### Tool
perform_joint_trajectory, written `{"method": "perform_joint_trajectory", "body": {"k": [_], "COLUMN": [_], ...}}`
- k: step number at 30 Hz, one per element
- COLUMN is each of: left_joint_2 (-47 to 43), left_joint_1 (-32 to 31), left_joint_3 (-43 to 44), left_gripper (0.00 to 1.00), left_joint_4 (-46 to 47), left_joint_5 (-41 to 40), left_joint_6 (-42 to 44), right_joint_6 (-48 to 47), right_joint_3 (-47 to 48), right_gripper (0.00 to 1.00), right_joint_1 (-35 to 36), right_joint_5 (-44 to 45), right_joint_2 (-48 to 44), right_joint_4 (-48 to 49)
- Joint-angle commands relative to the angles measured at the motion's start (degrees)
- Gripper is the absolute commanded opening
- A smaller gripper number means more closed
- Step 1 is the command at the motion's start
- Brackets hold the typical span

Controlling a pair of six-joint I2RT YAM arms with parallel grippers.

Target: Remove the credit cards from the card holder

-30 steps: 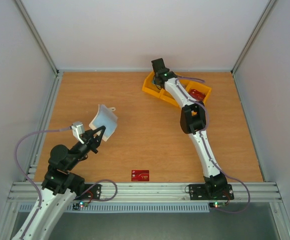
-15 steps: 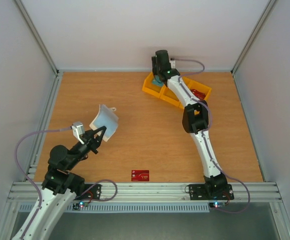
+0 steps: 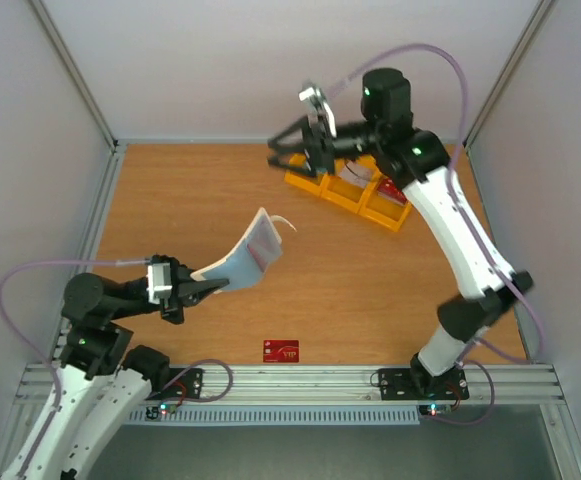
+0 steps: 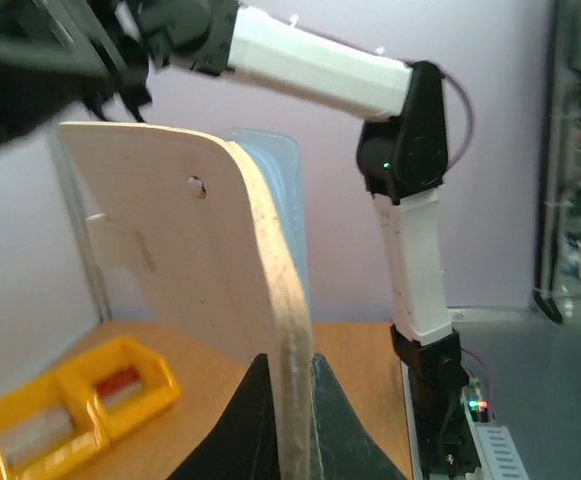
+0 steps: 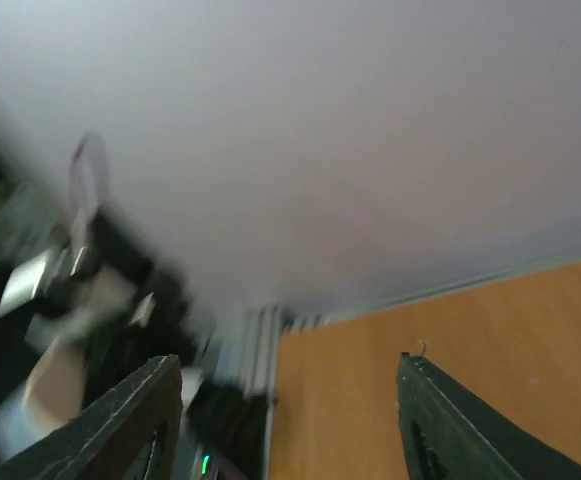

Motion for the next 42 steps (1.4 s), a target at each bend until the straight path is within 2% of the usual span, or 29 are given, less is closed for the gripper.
{"method": "perform_joint_trajectory", "body": {"k": [1,4,6,8,12,15,18,21,23,29,33,37,42], "left_joint_2": [3.8,6.3,7.5,8.3,9.5,9.4,9.1,8.8,8.5,8.5,8.4,7.8,7.5], "left_joint_1": [0.2,0.1,0.0,-0.1,-0.1,-0.1,-0.1,-0.1,-0.1,-0.1,-0.1,-0.1,-0.1], "left_joint_3": [9.9,11.3,12.6,13.9,15.8,16.2,16.1,15.5,14.7,13.9,13.7,14.4,14.8], "left_gripper": [0.00,0.00,0.00,0.00,0.00,0.00,0.00,0.00,0.00,0.00,0.00,0.00,0.00], "left_joint_4": [-10.7,-8.6,-9.8,-11.1,-11.3,-12.2,-14.7,-15.7,-14.4,-12.2,-12.2,-15.0,-17.4], "left_joint_5": [13.3,9.8,7.9,5.9,2.0,-1.0,-5.4,-8.1,-8.1,-7.4,-4.5,0.6,0.6], "left_joint_6": [17.0,8.4,2.8,1.6,-1.9,-3.7,-3.7,-4.1,-4.5,-5.2,-3.0,3.3,8.2], "right_joint_6": [-38.1,-40.6,-36.3,-31.8,-26.7,-19.6,-14.7,-11.2,-9.5,-11.4,-12.6,-15.8,-16.4], "right_joint_3": [-8.1,-11.0,-14.4,-18.5,-24.3,-28.0,-31.5,-35.0,-36.7,-39.2,-37.2,-36.6,-35.1], "right_gripper": [0.63,0.65,0.65,0.66,0.65,0.65,0.59,0.58,0.51,0.32,0.29,0.29,0.25], "right_joint_1": [0.6,0.7,1.8,3.7,7.0,11.4,12.3,12.3,12.3,13.6,13.8,13.8,13.8], "right_joint_5": [-18.5,-20.0,-16.8,-11.7,-8.9,5.0,17.9,26.5,29.5,25.5,21.0,22.8,22.7], "right_joint_2": [-11.0,-17.2,-20.5,-23.7,-27.7,-31.8,-37.5,-42.5,-44.1,-43.0,-37.7,-34.6,-31.7], "right_joint_4": [-30.1,-35.9,-32.6,-28.8,-24.6,-17.5,-9.6,-2.9,-1.7,-2.8,-5.4,-4.6,-5.4]}}
